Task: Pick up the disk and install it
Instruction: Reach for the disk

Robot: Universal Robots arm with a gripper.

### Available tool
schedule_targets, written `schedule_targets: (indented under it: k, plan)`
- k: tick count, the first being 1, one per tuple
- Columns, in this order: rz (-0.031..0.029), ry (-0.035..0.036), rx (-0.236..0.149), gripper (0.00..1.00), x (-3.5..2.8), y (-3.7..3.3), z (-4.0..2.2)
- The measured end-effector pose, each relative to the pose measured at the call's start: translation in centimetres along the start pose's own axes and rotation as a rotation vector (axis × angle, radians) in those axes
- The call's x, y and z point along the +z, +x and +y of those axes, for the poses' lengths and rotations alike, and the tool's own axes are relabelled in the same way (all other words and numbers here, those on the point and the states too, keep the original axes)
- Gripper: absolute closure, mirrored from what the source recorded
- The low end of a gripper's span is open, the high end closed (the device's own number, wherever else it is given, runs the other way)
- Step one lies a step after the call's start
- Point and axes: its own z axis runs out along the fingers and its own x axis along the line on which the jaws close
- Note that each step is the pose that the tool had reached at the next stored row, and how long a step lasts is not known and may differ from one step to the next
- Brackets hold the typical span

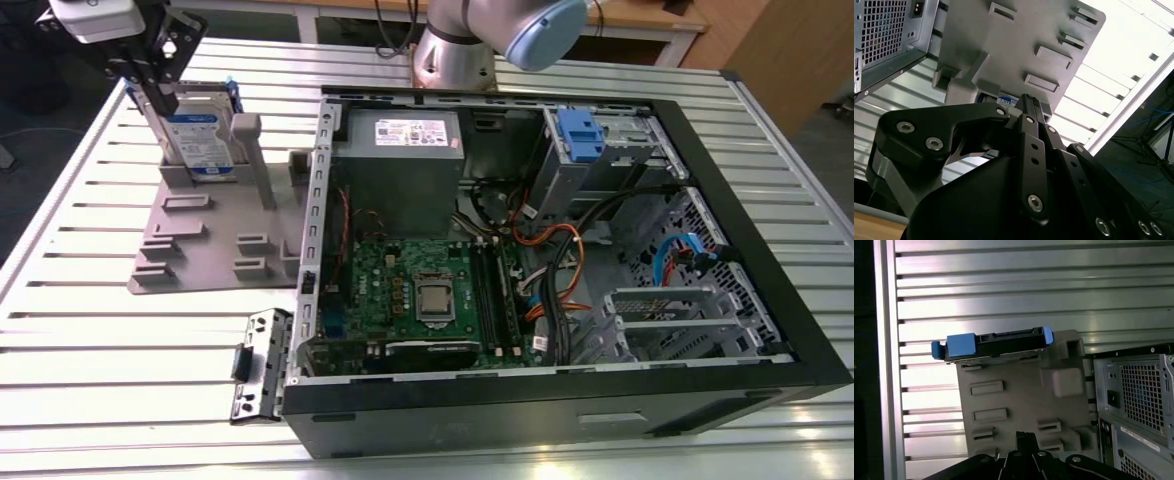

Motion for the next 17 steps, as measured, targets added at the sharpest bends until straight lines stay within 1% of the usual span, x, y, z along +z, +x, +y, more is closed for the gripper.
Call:
schedule_targets:
  k: [17]
  plan:
    - [-0.0001,0.0000,0.000,0.90,0.43,1.02,0.06]
